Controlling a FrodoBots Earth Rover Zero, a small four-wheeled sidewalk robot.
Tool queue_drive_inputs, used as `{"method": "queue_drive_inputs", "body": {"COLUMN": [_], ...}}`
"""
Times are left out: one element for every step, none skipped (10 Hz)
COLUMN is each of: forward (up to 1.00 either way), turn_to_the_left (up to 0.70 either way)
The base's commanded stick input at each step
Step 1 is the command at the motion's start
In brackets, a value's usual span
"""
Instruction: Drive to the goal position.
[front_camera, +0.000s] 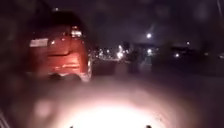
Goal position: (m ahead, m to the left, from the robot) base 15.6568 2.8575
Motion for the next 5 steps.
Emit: {"method": "queue_drive_inputs", "body": {"forward": [0.7,0.7,0.7,0.7,0.7], "turn_to_the_left": [-0.03,-0.13,-0.31,-0.11,0.0]}}
